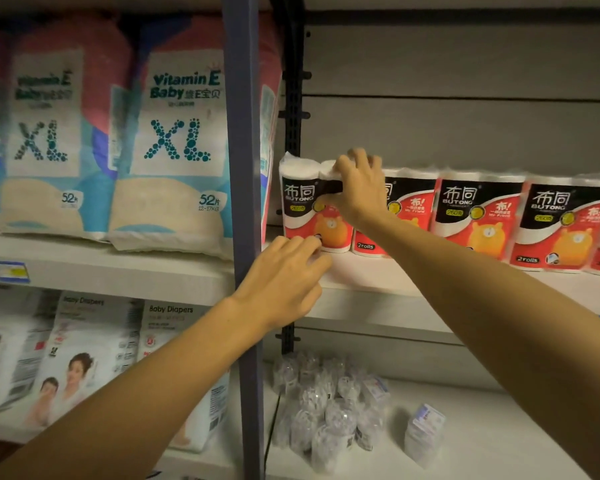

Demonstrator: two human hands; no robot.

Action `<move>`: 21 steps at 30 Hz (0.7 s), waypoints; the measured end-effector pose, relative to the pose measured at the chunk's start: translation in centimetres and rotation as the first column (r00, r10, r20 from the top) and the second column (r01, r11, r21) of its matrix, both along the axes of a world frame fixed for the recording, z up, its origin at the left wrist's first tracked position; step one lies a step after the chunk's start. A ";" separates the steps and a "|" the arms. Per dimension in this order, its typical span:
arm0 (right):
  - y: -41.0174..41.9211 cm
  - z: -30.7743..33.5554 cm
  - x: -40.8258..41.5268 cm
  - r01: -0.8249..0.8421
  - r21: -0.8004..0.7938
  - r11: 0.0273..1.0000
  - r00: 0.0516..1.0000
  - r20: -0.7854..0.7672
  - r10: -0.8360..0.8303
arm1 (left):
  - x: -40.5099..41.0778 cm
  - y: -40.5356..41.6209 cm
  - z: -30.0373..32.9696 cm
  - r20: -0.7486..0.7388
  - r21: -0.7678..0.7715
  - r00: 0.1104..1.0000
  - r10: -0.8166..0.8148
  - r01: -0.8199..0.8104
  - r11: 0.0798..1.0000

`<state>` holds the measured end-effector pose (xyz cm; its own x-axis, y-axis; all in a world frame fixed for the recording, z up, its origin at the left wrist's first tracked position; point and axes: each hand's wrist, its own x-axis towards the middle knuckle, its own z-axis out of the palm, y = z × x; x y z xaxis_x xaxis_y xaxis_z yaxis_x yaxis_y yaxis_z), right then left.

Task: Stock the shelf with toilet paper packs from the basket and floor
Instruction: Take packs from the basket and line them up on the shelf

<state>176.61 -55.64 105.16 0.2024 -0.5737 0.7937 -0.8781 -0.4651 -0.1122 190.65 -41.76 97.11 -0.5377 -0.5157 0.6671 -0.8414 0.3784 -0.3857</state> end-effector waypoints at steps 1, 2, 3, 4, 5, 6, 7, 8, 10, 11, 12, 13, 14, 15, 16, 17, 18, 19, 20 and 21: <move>-0.2 0.3 -0.1 0.085 -0.050 0.995 0.992 -0.090 -0.090 | 0.1 0.0 0.0 -0.005 0.003 1.000 -0.002 0.002 1.000; -0.4 0.6 -0.2 0.139 -0.089 0.986 0.976 -0.155 -0.151 | 0.1 0.0 0.0 -0.011 0.006 1.000 -0.005 0.005 1.000; -0.6 0.6 -0.1 0.164 -0.122 0.979 0.961 -0.206 -0.186 | 0.1 -0.1 0.0 -0.017 0.006 1.000 -0.007 0.007 1.000; -0.8 0.5 0.1 0.171 -0.156 0.973 0.945 -0.253 -0.207 | 0.1 -0.2 0.1 -0.024 0.006 1.000 -0.005 0.006 1.000; -0.9 0.2 0.3 0.170 -0.183 0.968 0.929 -0.297 -0.220 | 0.0 -0.2 0.1 -0.032 0.009 0.999 -0.004 0.004 1.000; -1.1 -0.2 0.6 0.164 -0.182 0.969 0.918 -0.331 -0.218 | 0.0 -0.2 0.1 -0.042 0.013 0.999 -0.004 0.005 1.000; -1.3 -0.6 0.8 0.163 -0.156 0.974 0.912 -0.354 -0.209 | 0.0 -0.3 0.2 -0.051 0.015 0.999 -0.006 0.007 1.000; -1.5 -0.9 1.0 0.172 -0.121 0.978 0.907 -0.368 -0.205 | 0.0 -0.2 0.2 -0.057 0.016 0.998 -0.007 0.008 1.000; -1.7 -1.0 1.2 0.196 -0.082 0.977 0.898 -0.384 -0.213 | 0.0 -0.1 0.4 -0.063 0.016 0.998 -0.004 0.006 1.000; -1.7 -0.8 1.3 0.201 -0.068 0.977 0.901 -0.379 -0.212 | 0.1 -0.1 0.4 -0.065 0.018 0.998 -0.002 0.003 1.000; -1.8 -0.6 1.4 0.199 -0.046 0.979 0.906 -0.373 -0.202 | 0.1 -0.1 0.5 -0.068 0.021 0.998 0.002 0.000 1.000; -1.7 -0.4 1.5 0.195 -0.015 0.981 0.907 -0.377 -0.186 | 0.1 0.0 0.5 -0.071 0.025 0.997 0.006 -0.005 1.000; -1.5 -0.2 1.5 0.191 0.016 0.981 0.905 -0.389 -0.170 | 0.1 0.0 0.6 -0.076 0.031 0.997 0.010 -0.008 1.000; -1.4 -0.2 1.3 0.183 0.043 0.982 0.905 -0.398 -0.151 | 0.1 0.1 0.6 -0.079 0.037 0.997 0.011 -0.008 0.999; -1.1 -0.3 0.9 0.168 0.061 0.984 0.910 -0.394 -0.131 | 0.0 0.1 0.7 -0.084 0.042 0.996 0.011 -0.007 0.999; -0.7 -0.5 0.3 0.148 0.065 0.987 0.919 -0.377 -0.113 | 0.0 0.2 0.7 -0.089 0.047 0.996 0.011 -0.007 0.999; -0.3 -0.9 -0.4 0.123 0.047 0.991 0.931 -0.352 -0.099 | -0.2 0.3 0.8 -0.091 0.052 0.996 0.012 -0.007 0.999; 0.2 -1.4 -1.2 0.101 0.014 0.995 0.940 -0.329 -0.091 | -0.4 0.4 0.8 -0.091 0.055 0.996 0.013 -0.008 0.998; 0.7 -1.8 -2.0 0.085 -0.021 0.996 0.947 -0.308 -0.087 | -0.7 0.4 0.8 -0.089 0.059 0.996 0.013 -0.008 0.998; 1.3 -2.2 -2.9 0.076 -0.058 0.995 0.952 -0.292 -0.090 | -1.0 0.4 0.8 -0.089 0.063 0.996 0.015 -0.010 0.998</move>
